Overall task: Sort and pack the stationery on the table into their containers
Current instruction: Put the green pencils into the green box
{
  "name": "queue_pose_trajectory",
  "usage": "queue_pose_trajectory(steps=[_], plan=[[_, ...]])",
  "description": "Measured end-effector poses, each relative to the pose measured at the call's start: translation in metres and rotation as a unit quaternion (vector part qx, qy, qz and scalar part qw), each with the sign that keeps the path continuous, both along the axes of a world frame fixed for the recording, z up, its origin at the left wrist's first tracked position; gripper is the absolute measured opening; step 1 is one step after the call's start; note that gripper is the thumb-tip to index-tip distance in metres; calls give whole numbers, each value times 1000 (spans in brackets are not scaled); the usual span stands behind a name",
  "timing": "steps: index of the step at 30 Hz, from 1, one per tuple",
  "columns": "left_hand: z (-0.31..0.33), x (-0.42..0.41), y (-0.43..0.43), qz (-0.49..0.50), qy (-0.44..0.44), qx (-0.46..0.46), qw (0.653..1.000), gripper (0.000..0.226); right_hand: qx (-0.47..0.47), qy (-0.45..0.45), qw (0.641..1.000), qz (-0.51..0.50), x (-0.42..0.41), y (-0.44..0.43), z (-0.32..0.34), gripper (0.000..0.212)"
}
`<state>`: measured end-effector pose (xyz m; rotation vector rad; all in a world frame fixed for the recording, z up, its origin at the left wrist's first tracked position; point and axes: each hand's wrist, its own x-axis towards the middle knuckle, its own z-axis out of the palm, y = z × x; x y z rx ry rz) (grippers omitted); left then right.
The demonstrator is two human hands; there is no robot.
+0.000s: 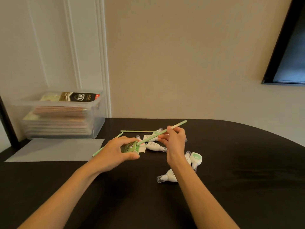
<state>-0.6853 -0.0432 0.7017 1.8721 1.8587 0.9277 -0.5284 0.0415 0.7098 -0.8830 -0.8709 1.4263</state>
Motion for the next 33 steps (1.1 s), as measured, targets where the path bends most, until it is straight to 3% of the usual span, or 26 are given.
queue_pose_trajectory(steps=[5,9,14,18,22,24,27,28,31,33], plan=[[-3,7,-1,0,10,2,1000,61,36,-58,993,94,0,-14,-4,14],[-9,9,-1,21,25,10,999,62,58,-251,943,210,-4,-24,-11,25],[-10,11,-2,60,68,-9,996,66,44,-128,988,76,-5,-19,-16,22],[-14,9,-1,92,92,-10,991,66,116,-285,943,127,-16,-27,-27,20],[-17,0,4,134,120,-14,984,65,41,-407,880,241,-31,-18,-4,20],[-17,-11,5,162,179,-21,970,61,-17,-455,857,242,-38,-8,6,34],[-23,-30,7,211,232,-14,950,57,65,-395,901,166,-49,1,-10,24],[-27,-38,8,228,234,-14,945,57,99,-403,897,149,-56,2,-17,24],[-36,-54,14,266,245,-11,932,49,211,-521,809,171,-82,19,-33,33],[-39,-62,18,289,252,-3,924,47,274,-597,729,190,-100,31,-38,41]])
